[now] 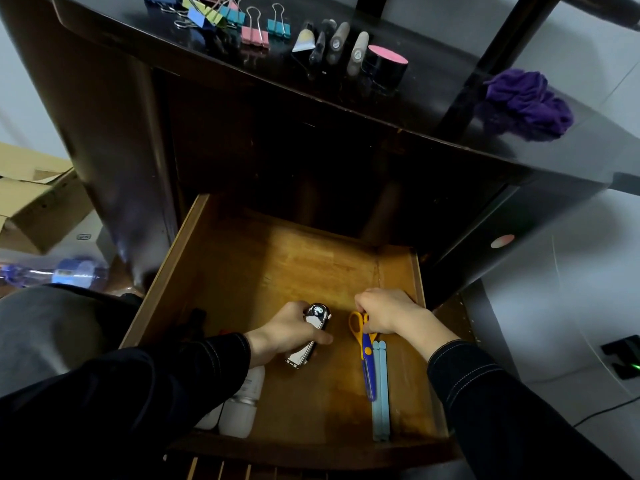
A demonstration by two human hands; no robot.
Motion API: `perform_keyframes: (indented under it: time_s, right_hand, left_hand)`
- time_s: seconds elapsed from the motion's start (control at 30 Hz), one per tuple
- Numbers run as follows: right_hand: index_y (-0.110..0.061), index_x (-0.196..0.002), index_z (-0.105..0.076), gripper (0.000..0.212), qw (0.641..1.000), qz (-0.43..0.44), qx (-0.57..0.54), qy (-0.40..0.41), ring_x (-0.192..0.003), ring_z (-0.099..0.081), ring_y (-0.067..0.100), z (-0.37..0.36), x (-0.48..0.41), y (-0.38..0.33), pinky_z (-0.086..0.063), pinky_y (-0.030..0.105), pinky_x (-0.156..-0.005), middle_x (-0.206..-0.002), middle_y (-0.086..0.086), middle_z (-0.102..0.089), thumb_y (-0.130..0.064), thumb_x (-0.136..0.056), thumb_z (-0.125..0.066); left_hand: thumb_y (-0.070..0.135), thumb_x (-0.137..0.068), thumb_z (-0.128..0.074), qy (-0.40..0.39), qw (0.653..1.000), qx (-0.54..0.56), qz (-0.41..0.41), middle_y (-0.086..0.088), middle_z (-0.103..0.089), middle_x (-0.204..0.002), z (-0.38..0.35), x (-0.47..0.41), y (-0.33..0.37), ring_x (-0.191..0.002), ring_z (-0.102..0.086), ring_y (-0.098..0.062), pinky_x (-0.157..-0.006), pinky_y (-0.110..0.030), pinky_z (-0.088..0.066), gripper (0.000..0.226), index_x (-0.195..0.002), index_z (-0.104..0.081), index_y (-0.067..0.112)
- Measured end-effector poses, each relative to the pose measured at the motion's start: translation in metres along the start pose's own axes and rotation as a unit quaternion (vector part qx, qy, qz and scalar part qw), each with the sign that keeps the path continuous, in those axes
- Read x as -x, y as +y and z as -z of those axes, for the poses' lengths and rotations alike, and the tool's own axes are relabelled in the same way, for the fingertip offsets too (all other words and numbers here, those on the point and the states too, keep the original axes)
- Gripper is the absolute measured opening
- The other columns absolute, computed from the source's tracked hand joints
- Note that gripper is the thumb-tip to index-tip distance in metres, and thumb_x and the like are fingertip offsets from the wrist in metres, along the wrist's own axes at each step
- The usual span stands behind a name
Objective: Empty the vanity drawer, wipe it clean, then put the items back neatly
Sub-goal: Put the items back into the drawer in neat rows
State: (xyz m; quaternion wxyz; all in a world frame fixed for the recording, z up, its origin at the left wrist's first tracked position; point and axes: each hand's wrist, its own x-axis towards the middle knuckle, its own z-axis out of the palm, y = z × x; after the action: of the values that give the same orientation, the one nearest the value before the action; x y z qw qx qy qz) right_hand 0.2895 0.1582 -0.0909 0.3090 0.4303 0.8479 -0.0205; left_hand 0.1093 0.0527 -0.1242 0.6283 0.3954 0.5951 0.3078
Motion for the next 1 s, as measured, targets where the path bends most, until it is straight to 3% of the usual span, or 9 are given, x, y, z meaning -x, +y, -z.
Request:
perform_keyframes:
  time_s: [0.17,0.3,0.4,0.5,0.57,0.67,0.77,0.9,1.0]
  right_hand:
    - [-0.023,-0.107,-0.059,0.020,0.993,-0.030,-0.103,0.058,-0.085,-0.065,0.017,-0.002,0.002,0.004,-0.055,0.032,-0.069,-0.098,-0.002,-0.065,-0.040,-0.097,-0.061]
    - [-0.030,-0.095,-0.061,0.011,0.955,-0.048,-0.256,0.143,-0.071,-0.066,0.013,-0.007,0.022,0.003,-0.057,0.033,-0.064,-0.082,-0.006,-0.068,-0.038,-0.101,-0.055]
    - [-0.032,-0.091,-0.060,0.013,0.944,-0.045,-0.272,0.183,-0.073,-0.064,0.008,-0.016,0.041,-0.003,-0.060,0.032,-0.066,-0.082,-0.012,-0.064,-0.033,-0.102,-0.053]
    - [-0.028,-0.094,-0.063,0.010,0.898,-0.061,-0.225,0.374,-0.082,-0.059,0.003,-0.032,0.063,-0.006,-0.052,0.019,-0.065,-0.087,-0.017,-0.062,-0.027,-0.100,-0.056]
    - [-0.024,-0.097,-0.068,0.007,0.852,-0.105,-0.204,0.471,-0.095,-0.054,0.008,-0.044,0.076,-0.003,-0.049,0.023,-0.072,-0.097,-0.011,-0.063,-0.022,-0.095,-0.061]
    - [-0.021,-0.098,-0.072,0.010,0.844,-0.152,-0.232,0.460,-0.109,-0.049,0.015,-0.058,0.082,0.001,-0.053,0.034,-0.081,-0.109,-0.004,-0.060,-0.016,-0.091,-0.067]
    - [-0.021,-0.098,-0.072,0.010,0.843,-0.163,-0.254,0.446,-0.112,-0.046,0.015,-0.055,0.080,0.000,-0.054,0.033,-0.080,-0.112,-0.004,-0.058,-0.016,-0.091,-0.066]
    - [-0.020,-0.095,-0.073,0.010,0.834,-0.168,-0.263,0.456,-0.110,-0.046,0.016,-0.053,0.077,-0.002,-0.053,0.030,-0.076,-0.109,-0.003,-0.059,-0.015,-0.090,-0.066]
    - [-0.018,-0.093,-0.073,0.009,0.834,-0.171,-0.254,0.459,-0.109,-0.049,0.019,-0.052,0.078,-0.002,-0.054,0.031,-0.072,-0.108,-0.001,-0.060,-0.013,-0.089,-0.067]
  left_hand:
    - [0.007,-0.076,-0.082,-0.005,1.000,0.026,0.017,-0.013,-0.067,-0.077,0.002,-0.004,-0.002,-0.058,-0.067,-0.023,-0.042,-0.022,-0.046,0.042,-0.107,-0.054,0.002]
    - [0.004,-0.071,-0.072,-0.060,0.986,0.139,0.071,-0.016,-0.063,-0.078,0.003,-0.008,-0.006,-0.072,-0.064,-0.031,-0.072,-0.043,-0.054,0.034,-0.100,-0.054,0.000]
    - [0.007,-0.075,-0.063,-0.074,0.983,0.149,0.077,-0.012,-0.062,-0.074,0.003,-0.007,-0.009,-0.069,-0.065,-0.029,-0.068,-0.043,-0.056,0.021,-0.094,-0.053,0.004]
    - [0.011,-0.076,-0.067,-0.051,0.991,0.095,0.079,-0.011,-0.067,-0.096,0.001,-0.009,-0.015,-0.088,-0.067,-0.027,-0.074,-0.042,-0.060,0.027,-0.099,-0.053,0.013]
    - [0.013,-0.077,-0.073,-0.027,0.996,0.042,0.076,-0.009,-0.065,-0.106,0.000,-0.010,-0.017,-0.097,-0.065,-0.022,-0.073,-0.037,-0.059,0.035,-0.105,-0.054,0.021]
    - [0.015,-0.078,-0.077,-0.032,0.997,-0.014,0.071,-0.007,-0.067,-0.101,-0.004,-0.008,-0.020,-0.091,-0.067,-0.020,-0.068,-0.034,-0.060,0.038,-0.109,-0.056,0.019]
    - [0.014,-0.078,-0.079,-0.044,0.995,-0.045,0.073,-0.009,-0.065,-0.108,-0.014,-0.003,-0.023,-0.097,-0.067,-0.025,-0.076,-0.041,-0.062,0.037,-0.101,-0.052,0.023]
    - [0.011,-0.077,-0.080,-0.062,0.991,-0.100,0.063,-0.007,-0.061,-0.112,-0.033,0.004,-0.027,-0.098,-0.067,-0.023,-0.068,-0.036,-0.063,0.057,-0.122,-0.046,0.020]
    - [0.009,-0.082,-0.076,-0.069,0.991,-0.100,0.052,-0.008,-0.062,-0.109,-0.047,0.004,-0.027,-0.094,-0.066,-0.021,-0.068,-0.036,-0.063,0.051,-0.122,-0.047,0.022]
